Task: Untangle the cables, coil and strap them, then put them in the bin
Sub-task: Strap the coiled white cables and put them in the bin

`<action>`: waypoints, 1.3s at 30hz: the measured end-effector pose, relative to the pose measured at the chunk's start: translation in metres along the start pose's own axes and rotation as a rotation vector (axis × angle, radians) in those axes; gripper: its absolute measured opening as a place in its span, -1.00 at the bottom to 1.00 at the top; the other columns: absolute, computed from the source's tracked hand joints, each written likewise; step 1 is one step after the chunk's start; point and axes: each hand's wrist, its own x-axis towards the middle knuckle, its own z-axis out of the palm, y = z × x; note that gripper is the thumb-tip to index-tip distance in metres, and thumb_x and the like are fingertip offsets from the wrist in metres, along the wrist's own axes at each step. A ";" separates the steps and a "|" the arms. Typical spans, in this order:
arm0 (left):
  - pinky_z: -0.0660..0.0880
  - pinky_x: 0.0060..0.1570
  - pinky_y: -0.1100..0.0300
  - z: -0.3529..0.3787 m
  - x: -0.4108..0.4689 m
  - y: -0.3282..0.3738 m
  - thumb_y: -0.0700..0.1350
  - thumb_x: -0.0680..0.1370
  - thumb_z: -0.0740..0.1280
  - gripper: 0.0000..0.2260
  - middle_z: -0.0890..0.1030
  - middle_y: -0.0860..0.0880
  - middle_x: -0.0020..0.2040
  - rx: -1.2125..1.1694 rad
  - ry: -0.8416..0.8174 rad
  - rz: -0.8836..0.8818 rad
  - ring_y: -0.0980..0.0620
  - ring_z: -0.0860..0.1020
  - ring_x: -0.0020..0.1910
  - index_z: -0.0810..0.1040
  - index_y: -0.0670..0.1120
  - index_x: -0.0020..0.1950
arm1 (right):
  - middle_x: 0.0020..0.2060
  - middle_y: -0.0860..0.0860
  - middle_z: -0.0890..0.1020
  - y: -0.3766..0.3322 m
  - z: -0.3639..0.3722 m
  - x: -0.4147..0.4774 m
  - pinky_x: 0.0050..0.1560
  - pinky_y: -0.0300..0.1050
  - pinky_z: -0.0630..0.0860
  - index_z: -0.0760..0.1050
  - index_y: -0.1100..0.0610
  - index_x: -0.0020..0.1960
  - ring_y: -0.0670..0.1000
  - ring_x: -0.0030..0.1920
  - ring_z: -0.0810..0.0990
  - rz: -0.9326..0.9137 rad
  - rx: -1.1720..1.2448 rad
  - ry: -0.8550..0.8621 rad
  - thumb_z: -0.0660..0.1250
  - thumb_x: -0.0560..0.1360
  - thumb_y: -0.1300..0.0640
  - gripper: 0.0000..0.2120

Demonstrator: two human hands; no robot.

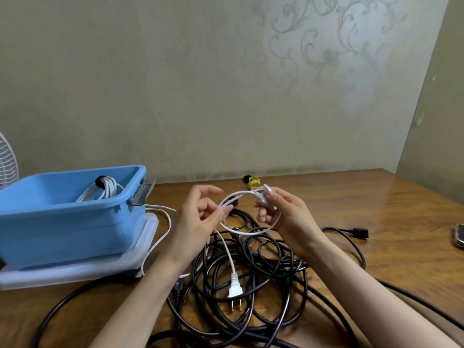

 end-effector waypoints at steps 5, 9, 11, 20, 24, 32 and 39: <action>0.50 -0.14 0.35 -0.005 0.001 0.003 -0.11 0.47 0.39 -0.91 0.65 0.01 -0.29 -0.057 -0.053 -0.030 0.18 0.58 -0.26 0.61 -0.12 -0.10 | -0.30 0.11 0.58 -0.001 0.003 -0.002 -0.25 -0.15 0.59 0.55 0.27 -0.03 0.04 -0.31 0.60 0.023 0.151 0.008 0.31 0.45 0.18 -0.82; 0.48 -0.39 0.33 -0.011 0.001 0.013 -0.11 0.39 0.34 -0.83 0.58 -0.03 -0.39 -0.442 -0.018 -0.097 0.10 0.51 -0.47 0.56 -0.18 -0.11 | -0.21 0.09 0.65 -0.012 -0.002 -0.007 -0.11 -0.13 0.58 0.55 0.20 -0.03 0.05 -0.19 0.65 0.006 -0.367 -0.241 0.35 0.48 0.20 -0.91; 0.46 -0.41 0.33 -0.011 -0.001 0.012 -0.13 0.40 0.36 -0.90 0.60 -0.04 -0.37 -0.289 -0.051 -0.037 0.11 0.48 -0.49 0.58 -0.14 -0.15 | -0.16 -0.01 0.67 -0.012 0.002 -0.011 -0.01 -0.23 0.50 0.59 0.12 -0.01 -0.06 -0.10 0.62 -0.006 -0.584 -0.326 0.36 0.45 0.05 -0.82; 0.52 -0.29 0.30 -0.001 -0.007 0.007 -0.12 0.47 0.43 -0.95 0.63 0.12 -0.27 0.213 -0.052 0.147 0.16 0.60 -0.27 0.59 0.03 -0.16 | -0.35 0.06 0.62 -0.010 0.009 -0.014 -0.37 -0.19 0.54 0.53 0.16 -0.16 -0.01 -0.39 0.60 -0.165 -0.569 -0.215 0.35 0.46 0.15 -0.92; 0.38 -0.28 0.27 -0.004 -0.004 0.006 -0.10 0.52 0.39 -0.84 0.53 0.11 -0.36 0.197 0.004 0.059 0.20 0.45 -0.34 0.52 0.03 -0.27 | -0.33 0.12 0.63 -0.028 0.006 -0.013 -0.31 -0.20 0.60 0.48 0.25 -0.17 -0.01 -0.38 0.62 -0.216 -0.115 -0.033 0.32 0.41 0.14 -0.85; 0.54 0.10 0.07 -0.016 0.000 0.009 0.03 0.15 0.64 -0.56 0.63 -0.12 -0.06 -0.929 -0.076 -0.249 -0.02 0.60 -0.01 0.64 -0.14 -0.09 | -0.20 0.18 0.66 -0.014 0.024 -0.021 -0.19 -0.22 0.62 0.51 0.26 -0.17 0.03 -0.21 0.68 0.003 0.291 -0.023 0.38 0.35 0.22 -0.88; 0.58 0.00 0.02 -0.011 0.001 0.012 -0.08 0.41 0.45 -0.76 0.62 -0.14 0.10 -1.213 -0.101 -0.213 -0.08 0.61 0.10 0.64 -0.08 0.05 | -0.06 0.31 0.66 0.011 0.036 -0.021 -0.17 -0.22 0.61 0.49 0.31 -0.13 0.10 -0.10 0.70 0.247 0.226 -0.075 0.37 0.41 0.27 -0.89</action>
